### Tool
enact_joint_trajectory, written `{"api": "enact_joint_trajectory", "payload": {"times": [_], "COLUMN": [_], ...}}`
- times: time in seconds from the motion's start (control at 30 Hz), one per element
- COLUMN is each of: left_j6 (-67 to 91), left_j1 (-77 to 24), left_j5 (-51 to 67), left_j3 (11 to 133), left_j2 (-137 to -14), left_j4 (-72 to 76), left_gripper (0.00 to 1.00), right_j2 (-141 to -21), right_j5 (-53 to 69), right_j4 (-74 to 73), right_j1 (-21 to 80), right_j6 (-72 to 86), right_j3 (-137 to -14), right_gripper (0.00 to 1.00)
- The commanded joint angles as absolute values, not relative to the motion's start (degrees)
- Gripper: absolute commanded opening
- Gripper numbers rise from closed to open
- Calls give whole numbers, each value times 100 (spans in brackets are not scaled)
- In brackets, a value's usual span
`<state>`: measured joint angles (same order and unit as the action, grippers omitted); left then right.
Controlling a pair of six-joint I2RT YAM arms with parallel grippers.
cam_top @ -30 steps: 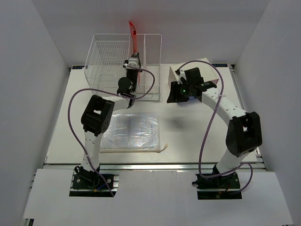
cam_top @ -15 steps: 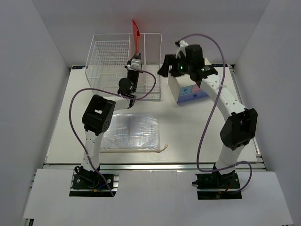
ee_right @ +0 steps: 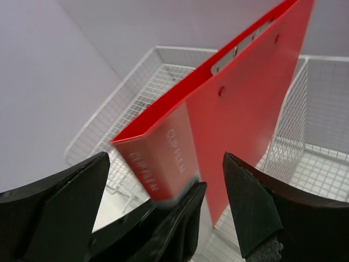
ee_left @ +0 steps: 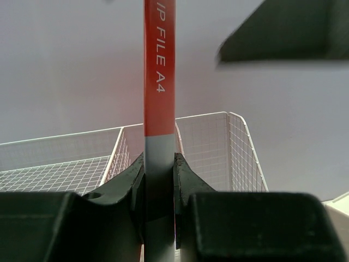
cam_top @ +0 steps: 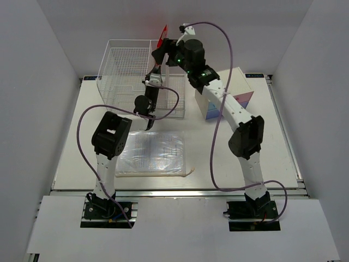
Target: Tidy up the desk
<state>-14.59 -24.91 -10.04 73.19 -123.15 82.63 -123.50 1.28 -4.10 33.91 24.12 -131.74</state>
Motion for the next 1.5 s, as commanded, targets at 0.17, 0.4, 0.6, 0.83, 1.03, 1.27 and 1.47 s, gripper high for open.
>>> {"api": "enact_joint_trajectory", "payload": {"times": [0.17, 0.4, 0.6, 0.83, 1.03, 1.27, 1.47], "left_j6": [-1450, -1336, -1292, -1204, -1222, -985, -388], "left_j1": [-2575, -2610, -2602, -2610, -2610, -2610, -2610], "left_j5": [-985, -1019, -1134, -1038, -1230, -1704, -2336], "left_j3": [6689, 6372, 6600, 6426, 5354, 4316, 4122], "left_j2": [-12032, -11830, -11865, -11594, -10365, -8871, -7684], "left_j4": [10318, 10327, 10055, 10361, 9888, 8913, 7411], "left_gripper": [0, 8, 7, 95, 98, 98, 98], "right_j2": [-13016, -12999, -12428, -12375, -12375, -12910, -12797], "right_j5": [-1370, -1836, -2608, -3436, -3613, -3656, -3902], "right_j4": [641, 843, 1808, 2285, 2934, 3489, 3559], "right_j1": [3805, 4051, 4499, 4570, 4553, 4562, 4570], "right_j6": [2408, 1838, 653, 396, 316, 194, -141], "right_j3": [-13816, -13659, -13044, -13201, -12877, -13236, -12280], "right_gripper": [87, 32, 0, 0, 0, 0, 0]}}
